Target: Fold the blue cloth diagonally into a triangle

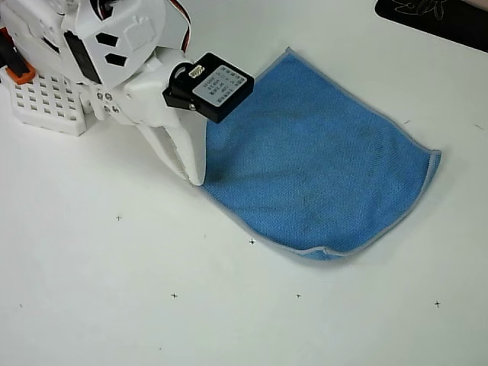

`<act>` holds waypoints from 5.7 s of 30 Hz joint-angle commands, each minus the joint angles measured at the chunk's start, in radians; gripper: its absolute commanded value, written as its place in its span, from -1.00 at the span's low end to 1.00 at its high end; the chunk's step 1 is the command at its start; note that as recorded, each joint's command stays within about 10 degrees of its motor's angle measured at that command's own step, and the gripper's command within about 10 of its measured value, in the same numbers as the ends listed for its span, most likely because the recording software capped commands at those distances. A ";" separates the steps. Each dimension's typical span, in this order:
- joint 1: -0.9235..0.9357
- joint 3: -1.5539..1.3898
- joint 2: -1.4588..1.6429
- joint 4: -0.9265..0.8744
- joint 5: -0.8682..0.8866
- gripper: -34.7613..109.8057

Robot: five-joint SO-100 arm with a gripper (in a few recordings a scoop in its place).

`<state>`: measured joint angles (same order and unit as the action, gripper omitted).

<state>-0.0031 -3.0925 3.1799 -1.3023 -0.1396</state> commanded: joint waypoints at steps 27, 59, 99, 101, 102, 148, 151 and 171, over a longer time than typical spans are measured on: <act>-0.236 0.135 0.132 -0.009 -0.098 -0.17; -0.140 0.861 -0.914 0.098 -0.012 -0.17; 0.048 1.509 -1.640 -0.311 0.439 -0.17; 0.026 1.582 -1.687 -0.339 0.434 -0.17; 0.020 1.623 -1.715 -0.354 0.430 -0.17; -0.066 2.327 -2.209 -0.482 0.468 -0.17; -0.067 2.339 -2.209 -0.483 0.466 -0.17; -0.112 2.422 -2.270 -0.486 0.471 -0.17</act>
<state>-0.1043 -0.7194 0.8682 -1.7671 0.3206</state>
